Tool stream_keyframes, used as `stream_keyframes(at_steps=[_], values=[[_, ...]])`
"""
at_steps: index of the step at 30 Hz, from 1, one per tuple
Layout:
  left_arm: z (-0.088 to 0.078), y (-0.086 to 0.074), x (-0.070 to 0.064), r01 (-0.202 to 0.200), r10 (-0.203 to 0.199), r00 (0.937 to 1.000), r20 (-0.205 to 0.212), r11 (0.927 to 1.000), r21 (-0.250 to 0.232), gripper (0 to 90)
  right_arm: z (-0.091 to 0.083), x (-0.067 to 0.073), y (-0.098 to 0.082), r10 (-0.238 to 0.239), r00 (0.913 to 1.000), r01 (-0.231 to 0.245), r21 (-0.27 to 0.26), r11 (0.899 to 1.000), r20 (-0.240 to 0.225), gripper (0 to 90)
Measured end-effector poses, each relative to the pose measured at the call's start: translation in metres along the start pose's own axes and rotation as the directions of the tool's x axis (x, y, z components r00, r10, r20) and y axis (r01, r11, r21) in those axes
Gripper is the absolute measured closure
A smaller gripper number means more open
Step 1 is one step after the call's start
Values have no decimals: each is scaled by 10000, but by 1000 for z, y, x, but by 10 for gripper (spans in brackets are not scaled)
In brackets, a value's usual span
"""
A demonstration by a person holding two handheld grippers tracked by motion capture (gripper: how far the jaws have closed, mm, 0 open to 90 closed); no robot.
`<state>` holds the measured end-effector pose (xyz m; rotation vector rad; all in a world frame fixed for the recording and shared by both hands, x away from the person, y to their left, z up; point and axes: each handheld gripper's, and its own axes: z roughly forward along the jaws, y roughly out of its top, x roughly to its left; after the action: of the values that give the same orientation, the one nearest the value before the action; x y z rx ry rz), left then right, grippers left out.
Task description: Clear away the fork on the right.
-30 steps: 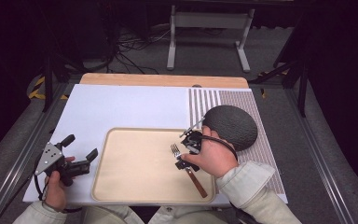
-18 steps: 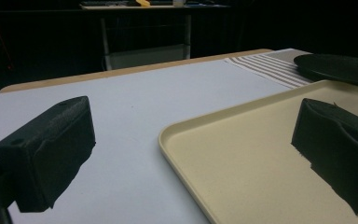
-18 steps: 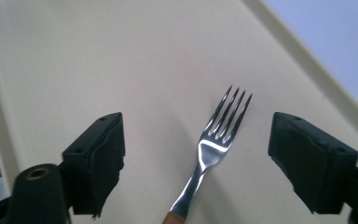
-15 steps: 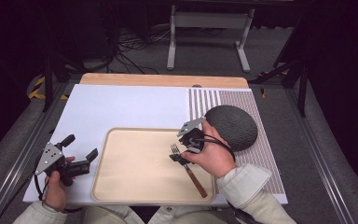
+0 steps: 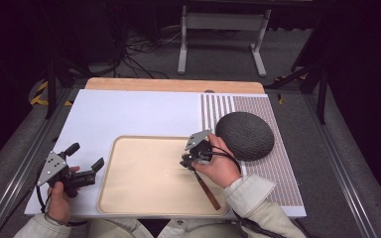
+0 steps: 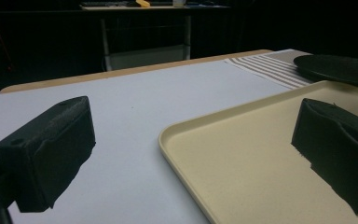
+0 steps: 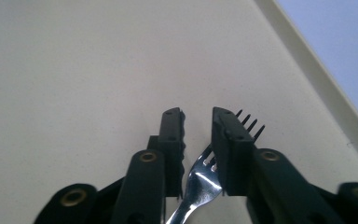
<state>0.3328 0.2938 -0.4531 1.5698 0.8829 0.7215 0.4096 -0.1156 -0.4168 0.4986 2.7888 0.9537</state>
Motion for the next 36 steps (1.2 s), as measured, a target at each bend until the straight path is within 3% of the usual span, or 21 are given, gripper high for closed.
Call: stream_keyframes(at_steps=[5, 11, 36], values=[[0, 0, 0, -6, 6, 10000, 0, 10000, -4, 1, 9, -3, -2, -84, 10000, 84, 78, 9999, 18, 863], [0, 0, 0, -3, 3, 10000, -8, 10000, -14, 1, 17, -5, -6, 177, 9998, -177, 8, 9998, -23, 898], [0, 0, 0, -11, 11, 10000, 6, 10000, -19, 1, 25, -5, -3, 11, 9997, -21, 387, 9992, 260, 900]])
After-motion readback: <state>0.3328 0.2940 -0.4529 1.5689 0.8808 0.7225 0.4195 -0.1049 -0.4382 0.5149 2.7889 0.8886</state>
